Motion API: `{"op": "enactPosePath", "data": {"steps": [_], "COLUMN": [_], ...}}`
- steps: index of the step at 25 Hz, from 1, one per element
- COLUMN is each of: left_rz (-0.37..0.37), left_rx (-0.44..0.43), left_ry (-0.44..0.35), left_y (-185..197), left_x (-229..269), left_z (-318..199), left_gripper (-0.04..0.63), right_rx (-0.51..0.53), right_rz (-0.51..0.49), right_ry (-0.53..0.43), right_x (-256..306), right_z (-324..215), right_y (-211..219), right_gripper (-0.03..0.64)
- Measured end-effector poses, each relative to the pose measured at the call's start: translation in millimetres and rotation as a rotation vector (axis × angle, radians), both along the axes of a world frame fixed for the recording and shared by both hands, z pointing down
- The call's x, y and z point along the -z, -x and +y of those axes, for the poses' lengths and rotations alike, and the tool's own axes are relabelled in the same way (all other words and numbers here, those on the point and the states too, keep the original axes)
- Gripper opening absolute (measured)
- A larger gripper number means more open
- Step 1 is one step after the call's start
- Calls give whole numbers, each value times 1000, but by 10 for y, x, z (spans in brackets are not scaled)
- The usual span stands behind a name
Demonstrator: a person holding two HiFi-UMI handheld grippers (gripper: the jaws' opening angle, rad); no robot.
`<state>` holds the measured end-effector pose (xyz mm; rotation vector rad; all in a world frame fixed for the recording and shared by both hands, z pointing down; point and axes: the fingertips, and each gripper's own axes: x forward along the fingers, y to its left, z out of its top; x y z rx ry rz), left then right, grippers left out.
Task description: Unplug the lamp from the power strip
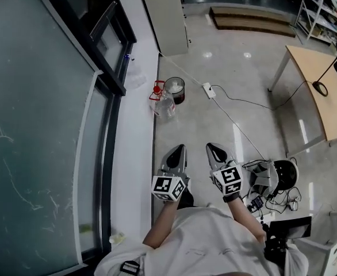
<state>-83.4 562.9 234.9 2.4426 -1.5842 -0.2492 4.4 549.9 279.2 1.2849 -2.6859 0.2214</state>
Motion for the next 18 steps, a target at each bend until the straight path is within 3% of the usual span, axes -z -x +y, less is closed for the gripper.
{"op": "enactPosePath", "data": {"steps": [6, 11, 18], "left_rz": [30, 113, 135], "left_rx": [-71, -40, -98], "left_ry": [-77, -90, -31], "left_y": [413, 842, 713], "left_x": [340, 466, 194], "left_z": [-920, -1427, -1936], "left_gripper": [0, 0, 0], "right_rx": [39, 38, 25], "right_rz": [52, 55, 86], "right_ry": [-96, -45, -9], "right_x": [392, 313, 143], "right_z": [-790, -1130, -1583], "right_y": [638, 903, 871], "right_gripper": [9, 9, 9]}}
